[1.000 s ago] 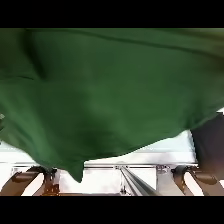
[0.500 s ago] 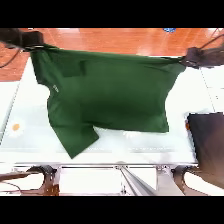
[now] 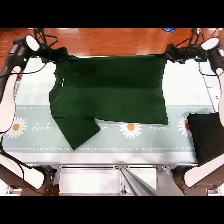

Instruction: Fold the shirts.

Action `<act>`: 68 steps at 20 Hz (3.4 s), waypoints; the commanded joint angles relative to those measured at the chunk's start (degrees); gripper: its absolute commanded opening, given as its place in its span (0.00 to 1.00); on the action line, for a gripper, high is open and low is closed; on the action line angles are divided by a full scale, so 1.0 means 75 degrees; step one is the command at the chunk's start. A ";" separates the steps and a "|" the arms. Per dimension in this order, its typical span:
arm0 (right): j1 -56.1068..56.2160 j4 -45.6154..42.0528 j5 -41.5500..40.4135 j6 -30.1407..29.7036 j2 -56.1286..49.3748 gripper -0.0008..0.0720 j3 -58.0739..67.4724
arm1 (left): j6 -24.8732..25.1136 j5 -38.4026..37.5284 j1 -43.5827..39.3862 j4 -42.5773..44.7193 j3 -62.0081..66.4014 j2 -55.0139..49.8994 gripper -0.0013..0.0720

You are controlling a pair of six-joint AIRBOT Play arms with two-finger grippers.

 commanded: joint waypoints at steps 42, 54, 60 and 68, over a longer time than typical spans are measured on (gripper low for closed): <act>-0.2964 -0.0595 0.1035 -0.0973 0.6024 0.57 -0.8807 | 0.2946 -0.3063 0.4491 -0.3398 -0.8332 0.4401 0.71; -0.3159 -0.0280 0.1230 -0.0866 0.6382 0.57 -0.9154 | 0.3357 -0.1475 0.2072 -0.4089 -0.9116 0.4170 0.60; -0.3523 -0.0667 0.1862 -0.0449 0.6094 0.57 -0.9620 | 0.3867 -0.2256 0.2882 -0.4089 -0.9031 0.4176 0.04; -0.2480 0.0420 0.1125 -0.0772 0.5024 0.57 -0.9672 | 0.3867 -0.2247 0.2999 -0.4095 -0.9031 0.4176 0.04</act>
